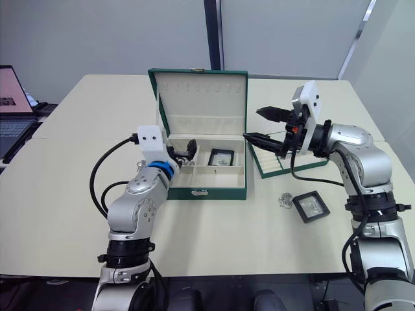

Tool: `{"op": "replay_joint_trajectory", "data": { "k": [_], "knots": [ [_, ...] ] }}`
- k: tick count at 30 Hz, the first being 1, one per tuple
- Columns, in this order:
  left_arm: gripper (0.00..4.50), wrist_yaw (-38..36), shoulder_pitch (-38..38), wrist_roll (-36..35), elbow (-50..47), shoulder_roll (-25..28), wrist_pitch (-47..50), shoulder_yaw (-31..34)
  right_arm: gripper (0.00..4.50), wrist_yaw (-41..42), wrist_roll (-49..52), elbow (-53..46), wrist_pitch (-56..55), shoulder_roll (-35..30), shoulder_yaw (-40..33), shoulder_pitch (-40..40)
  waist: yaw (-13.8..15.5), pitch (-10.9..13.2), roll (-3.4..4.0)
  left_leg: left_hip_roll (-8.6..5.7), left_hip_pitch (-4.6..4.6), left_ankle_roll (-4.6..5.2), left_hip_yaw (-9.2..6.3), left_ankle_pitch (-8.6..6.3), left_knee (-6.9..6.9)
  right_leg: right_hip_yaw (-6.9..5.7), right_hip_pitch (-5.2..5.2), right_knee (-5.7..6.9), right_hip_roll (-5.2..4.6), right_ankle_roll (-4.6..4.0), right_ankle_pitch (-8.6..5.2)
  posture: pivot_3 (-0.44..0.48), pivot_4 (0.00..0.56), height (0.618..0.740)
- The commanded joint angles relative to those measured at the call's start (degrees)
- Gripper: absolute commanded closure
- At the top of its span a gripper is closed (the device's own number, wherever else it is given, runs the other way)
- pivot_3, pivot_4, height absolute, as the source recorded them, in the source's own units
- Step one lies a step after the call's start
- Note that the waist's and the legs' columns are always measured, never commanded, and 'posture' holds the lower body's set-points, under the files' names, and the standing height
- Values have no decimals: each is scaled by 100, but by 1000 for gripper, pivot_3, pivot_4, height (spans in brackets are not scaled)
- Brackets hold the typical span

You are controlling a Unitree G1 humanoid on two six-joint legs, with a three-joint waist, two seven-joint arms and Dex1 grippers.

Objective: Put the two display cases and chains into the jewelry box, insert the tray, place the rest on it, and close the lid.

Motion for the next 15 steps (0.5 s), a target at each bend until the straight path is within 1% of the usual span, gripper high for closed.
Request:
{"op": "replay_joint_trajectory", "data": {
  "k": [1,5,10,13,15],
  "knots": [
    [22,-192,-88,-142,-277,-41,-115,-32,0,43,92,-199,-60,0,-197,-43,0,0,0,0,0,0,0,0,0,0,0,0,0,0,0,0,150,740],
    [22,-532,-32,-345,-400,-40,-15,-192,0,47,83,-189,-68,4,-191,-40,-1,0,0,0,0,0,0,0,0,0,0,0,0,0,0,0,150,740],
    [22,-1017,143,-622,-733,95,137,-343,0,59,100,-251,-49,-23,-210,37,-2,0,0,0,0,0,0,0,0,0,0,-1,0,0,0,0,150,740],
    [22,-1675,369,-1162,-1287,403,313,-262,0,82,138,-330,-1,-89,-268,130,-17,1,1,0,0,0,0,0,-1,1,0,-1,1,0,0,0,150,740],
    [22,-2155,590,-1651,-1805,873,513,42,0,120,138,-364,51,-242,-372,289,-20,3,4,2,0,0,0,0,-4,0,-1,-1,2,0,0,0,150,740]
  ]
}}
